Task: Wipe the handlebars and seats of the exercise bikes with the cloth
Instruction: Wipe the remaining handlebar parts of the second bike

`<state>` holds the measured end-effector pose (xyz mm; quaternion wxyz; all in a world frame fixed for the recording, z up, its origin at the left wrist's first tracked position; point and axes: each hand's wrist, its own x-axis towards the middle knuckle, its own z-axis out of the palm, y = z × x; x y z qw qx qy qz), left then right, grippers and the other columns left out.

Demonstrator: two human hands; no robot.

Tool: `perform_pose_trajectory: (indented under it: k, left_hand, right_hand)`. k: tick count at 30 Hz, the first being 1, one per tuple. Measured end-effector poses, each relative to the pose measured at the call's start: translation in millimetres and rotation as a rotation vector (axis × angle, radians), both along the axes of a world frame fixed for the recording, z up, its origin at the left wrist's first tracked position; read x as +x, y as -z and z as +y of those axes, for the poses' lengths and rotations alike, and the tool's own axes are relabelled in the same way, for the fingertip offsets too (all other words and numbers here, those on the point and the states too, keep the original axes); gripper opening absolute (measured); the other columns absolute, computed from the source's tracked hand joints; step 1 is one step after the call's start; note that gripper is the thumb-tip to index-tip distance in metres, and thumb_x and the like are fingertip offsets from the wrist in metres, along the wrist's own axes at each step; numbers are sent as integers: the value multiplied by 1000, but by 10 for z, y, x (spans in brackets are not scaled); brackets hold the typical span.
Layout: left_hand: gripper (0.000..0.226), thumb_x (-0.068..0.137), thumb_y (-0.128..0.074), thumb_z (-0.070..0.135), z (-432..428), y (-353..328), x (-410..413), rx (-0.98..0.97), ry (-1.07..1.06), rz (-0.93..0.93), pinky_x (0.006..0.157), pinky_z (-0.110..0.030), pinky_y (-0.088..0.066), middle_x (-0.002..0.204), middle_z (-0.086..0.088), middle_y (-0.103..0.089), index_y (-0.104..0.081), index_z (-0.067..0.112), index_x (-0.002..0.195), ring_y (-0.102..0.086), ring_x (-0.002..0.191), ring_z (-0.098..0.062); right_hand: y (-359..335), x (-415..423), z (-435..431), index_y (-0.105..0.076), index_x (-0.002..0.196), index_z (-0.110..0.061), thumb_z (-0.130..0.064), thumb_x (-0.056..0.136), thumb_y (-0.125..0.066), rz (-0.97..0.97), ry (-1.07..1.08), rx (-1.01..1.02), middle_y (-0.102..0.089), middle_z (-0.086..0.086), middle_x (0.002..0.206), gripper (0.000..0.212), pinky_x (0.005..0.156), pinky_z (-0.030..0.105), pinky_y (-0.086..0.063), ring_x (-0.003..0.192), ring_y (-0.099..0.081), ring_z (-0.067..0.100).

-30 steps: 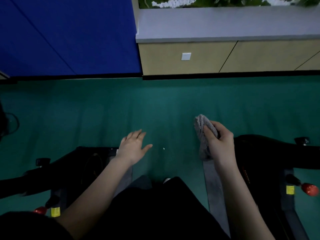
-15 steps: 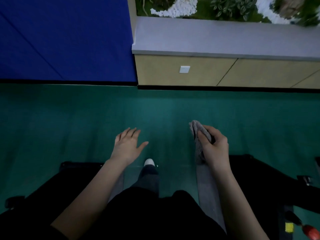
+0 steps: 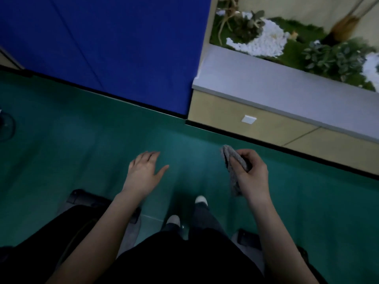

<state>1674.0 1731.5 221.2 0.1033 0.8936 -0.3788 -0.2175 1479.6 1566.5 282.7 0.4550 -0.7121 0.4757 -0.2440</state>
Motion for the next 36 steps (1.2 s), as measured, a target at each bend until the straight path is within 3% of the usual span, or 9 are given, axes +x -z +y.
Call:
perform_pose_trajectory:
  k: [3, 11, 15, 17, 22, 30, 36]
  left_hand:
    - [61, 96, -44, 49, -116, 4, 219, 10, -115, 16, 110, -36, -22, 149, -4, -37, -36, 14, 145, -26, 139, -21]
    - [60, 95, -44, 50, -794, -63, 724, 2, -373, -42, 109, -37, -24, 148, -2, -39, -37, 16, 144, -30, 138, -21]
    - [58, 95, -46, 49, -1060, -165, 919, -49, -473, -95, 108, -38, -27, 145, -1, -43, -40, 16, 142, -34, 135, -21]
    - [58, 95, -46, 49, -1098, -184, 1000, -50, -523, -95, 108, -38, -26, 145, 0, -43, -40, 16, 143, -33, 135, -21]
    - [58, 95, -48, 47, -1060, -175, 1244, -41, -668, -77, 108, -40, -26, 146, -2, -43, -40, 16, 143, -33, 136, -22]
    - [57, 94, -49, 46, -800, -106, 2095, -44, -801, -81, 106, -40, -27, 145, -2, -43, -41, 16, 142, -35, 135, -23]
    - [55, 94, -51, 43, -442, -182, 2953, -72, -878, -118, 106, -40, -29, 144, -4, -46, -44, 14, 141, -37, 134, -24]
  right_hand:
    - [27, 398, -312, -62, 86, -19, -7, 85, -66, -8, -104, 16, -64, -11, 79, 13, 67, 14, -44, 69, -57, -5]
    - [-2, 1436, -1407, -63, 89, -15, -8, 88, -64, -48, -391, 37, -63, -10, 81, 7, 63, 5, -41, 70, -56, -10]
    - [-62, 1909, -1898, -62, 92, -11, -11, 90, -63, -31, -471, 34, -64, -3, 85, 2, 67, 9, -43, 79, -59, 7]
    - [-85, 2156, -2003, -62, 91, -11, -11, 89, -63, -28, -507, 7, -63, -4, 84, 3, 64, 3, -41, 76, -58, 0]
    - [-103, 2794, -1918, -63, 90, -19, -15, 87, -66, -41, -668, 70, -64, -15, 85, 6, 62, 2, -43, 73, -57, -14]
    - [-129, 3938, -1457, -59, 83, -29, -15, 88, -66, -80, -886, 69, -62, -16, 82, 16, 58, 2, -40, 74, -57, -11]
    - [-129, 4821, -1185, -62, 89, -23, -15, 89, -65, -30, -925, 58, -63, -14, 86, 9, 60, 5, -43, 76, -58, -10]
